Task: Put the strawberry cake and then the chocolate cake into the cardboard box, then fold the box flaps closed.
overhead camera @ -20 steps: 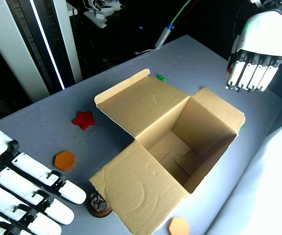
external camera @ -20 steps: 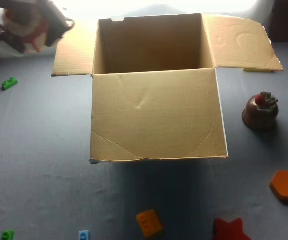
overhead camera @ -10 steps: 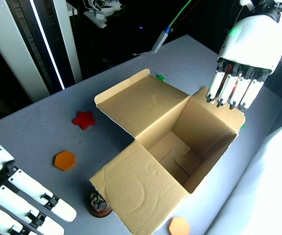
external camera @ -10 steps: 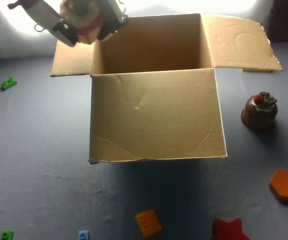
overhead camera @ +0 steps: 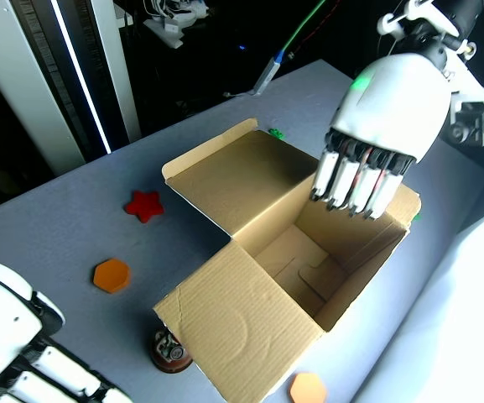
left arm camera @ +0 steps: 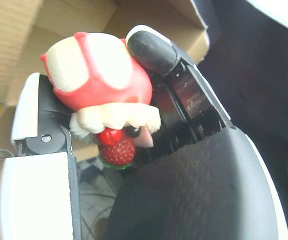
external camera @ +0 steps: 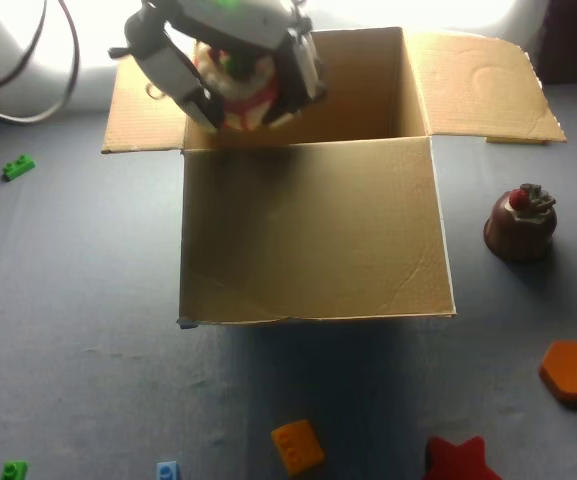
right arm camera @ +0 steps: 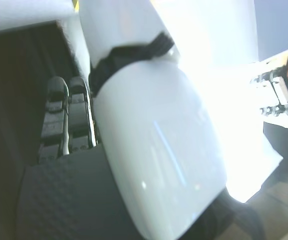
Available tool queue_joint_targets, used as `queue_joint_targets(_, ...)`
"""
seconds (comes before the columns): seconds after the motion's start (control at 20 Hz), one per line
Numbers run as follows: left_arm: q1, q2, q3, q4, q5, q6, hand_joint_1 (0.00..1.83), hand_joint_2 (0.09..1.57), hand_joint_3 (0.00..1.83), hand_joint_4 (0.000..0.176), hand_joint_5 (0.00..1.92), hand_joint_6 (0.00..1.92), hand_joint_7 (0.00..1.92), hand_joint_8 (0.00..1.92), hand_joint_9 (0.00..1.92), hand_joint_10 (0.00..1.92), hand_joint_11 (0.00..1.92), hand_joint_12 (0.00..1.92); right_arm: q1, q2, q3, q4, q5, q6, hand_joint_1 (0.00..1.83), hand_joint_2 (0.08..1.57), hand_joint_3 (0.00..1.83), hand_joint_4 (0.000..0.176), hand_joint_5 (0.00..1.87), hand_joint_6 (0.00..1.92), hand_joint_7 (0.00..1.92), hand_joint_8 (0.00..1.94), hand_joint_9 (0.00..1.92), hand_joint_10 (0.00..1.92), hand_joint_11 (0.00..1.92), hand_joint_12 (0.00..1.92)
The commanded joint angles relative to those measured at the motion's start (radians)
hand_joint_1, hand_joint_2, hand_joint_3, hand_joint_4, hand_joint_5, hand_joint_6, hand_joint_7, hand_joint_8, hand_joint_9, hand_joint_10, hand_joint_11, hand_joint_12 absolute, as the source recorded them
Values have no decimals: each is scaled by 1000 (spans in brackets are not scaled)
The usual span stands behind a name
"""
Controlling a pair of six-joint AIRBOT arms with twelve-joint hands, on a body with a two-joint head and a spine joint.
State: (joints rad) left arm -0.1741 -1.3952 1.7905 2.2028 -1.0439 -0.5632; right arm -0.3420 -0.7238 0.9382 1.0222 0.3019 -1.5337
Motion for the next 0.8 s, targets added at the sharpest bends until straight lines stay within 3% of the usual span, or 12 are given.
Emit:
queue_joint_targets(0.0,-2,1,9,-68,40,12,1214,1188,5,0,834,1057,857,1394,910,1300,853,1551,0,5,12,-14,72,14,1328,970,0,0,54,2,68,2,25,3,0,183)
queue_joint_targets(0.25,15,-38,36,-68,51,30,1217,1182,0,0,840,1037,887,1363,931,1302,866,1589,1,-64,51,-13,116,82,1299,974,0,0,58,5,98,3,80,17,0,251)
queue_joint_targets(0.3,15,-44,42,-68,52,33,1204,1194,3,0,813,1085,863,1384,892,1297,830,1598,1,-81,58,-13,125,85,1291,970,0,0,43,3,98,1,69,10,0,222)
queue_joint_targets(0.35,15,-52,54,-68,54,37,1150,1255,3,0,668,1340,781,1425,791,1211,711,1558,3,-96,66,-13,120,94,1286,967,0,0,46,5,106,4,84,16,0,218)
queue_joint_targets(0.4,15,-57,60,-68,55,39,1070,1283,2,0,653,1441,662,832,743,1007,619,1413,8,-109,71,-13,111,95,1274,979,1,0,35,1,98,1,70,9,0,168)
queue_joint_targets(0.45,15,-60,64,-68,57,40,1066,1212,0,0,545,755,694,489,746,798,575,1296,10,-123,75,-13,109,95,1269,983,2,0,33,0,93,2,66,6,0,129)
queue_joint_targets(0.5,14,-62,66,-68,58,41,1048,1171,0,0,530,358,708,204,737,482,476,1131,12,-135,80,-13,110,95,1266,980,1,0,15,0,77,0,57,2,0,120)
queue_joint_targets(0.6,12,-63,67,-68,59,41,982,1140,0,0,489,54,631,15,695,113,305,1016,20,-162,97,9,118,95,1283,974,0,0,16,10,83,4,64,4,8,34)
queue_joint_targets(0.7,11,-63,71,-66,62,41,918,1091,0,21,380,1,495,0,572,21,180,957,30,-192,124,50,118,88,1278,966,0,0,49,5,90,1,62,2,0,233)
queue_joint_targets(0.75,9,-63,72,-63,63,41,886,1055,0,35,303,0,383,0,481,3,108,967,30,-204,135,58,118,86,1265,977,2,0,46,2,90,0,47,1,0,200)
